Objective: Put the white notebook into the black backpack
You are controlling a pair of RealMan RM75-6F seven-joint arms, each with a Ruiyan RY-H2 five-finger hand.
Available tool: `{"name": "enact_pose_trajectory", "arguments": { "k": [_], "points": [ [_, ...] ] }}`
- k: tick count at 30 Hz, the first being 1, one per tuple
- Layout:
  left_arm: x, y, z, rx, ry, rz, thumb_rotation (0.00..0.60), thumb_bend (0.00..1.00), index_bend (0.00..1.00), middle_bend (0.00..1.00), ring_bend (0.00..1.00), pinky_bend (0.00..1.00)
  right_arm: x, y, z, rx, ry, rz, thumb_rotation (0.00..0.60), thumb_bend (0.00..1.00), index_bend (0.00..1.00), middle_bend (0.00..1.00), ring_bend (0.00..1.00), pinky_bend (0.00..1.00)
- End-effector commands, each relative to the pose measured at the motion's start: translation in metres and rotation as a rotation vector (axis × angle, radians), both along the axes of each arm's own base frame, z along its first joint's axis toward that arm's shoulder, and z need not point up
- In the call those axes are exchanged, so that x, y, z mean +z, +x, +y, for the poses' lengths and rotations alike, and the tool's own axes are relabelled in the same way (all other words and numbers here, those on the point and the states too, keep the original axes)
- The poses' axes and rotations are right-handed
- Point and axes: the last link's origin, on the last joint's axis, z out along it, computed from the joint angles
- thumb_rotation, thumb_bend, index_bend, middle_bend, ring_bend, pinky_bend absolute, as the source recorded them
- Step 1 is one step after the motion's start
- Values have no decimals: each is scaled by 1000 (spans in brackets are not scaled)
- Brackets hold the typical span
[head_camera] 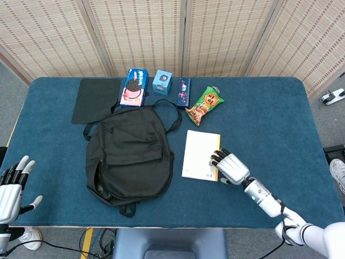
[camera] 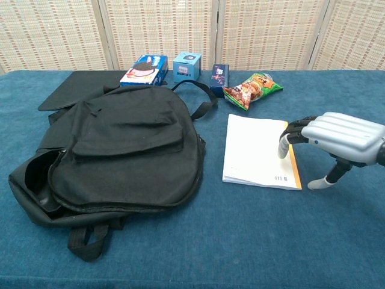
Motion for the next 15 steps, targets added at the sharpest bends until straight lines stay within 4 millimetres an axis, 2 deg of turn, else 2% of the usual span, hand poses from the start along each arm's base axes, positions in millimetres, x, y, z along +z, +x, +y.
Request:
{"name": "enact_pose_trajectory", "arguments": {
  "k": [1, 15],
  "points": [
    [0, 0, 0, -2, 0, 0, 600, 220, 43, 0, 59, 85, -1, 1, -2, -4, -4, -4, 600, 29, 348, 274, 161, 183],
    [0, -1, -1, 6, -3, 0, 600, 220, 43, 0, 58, 85, -9, 4, -4, 10, 3, 10, 600, 29, 348, 274, 159, 183]
  ]
}}
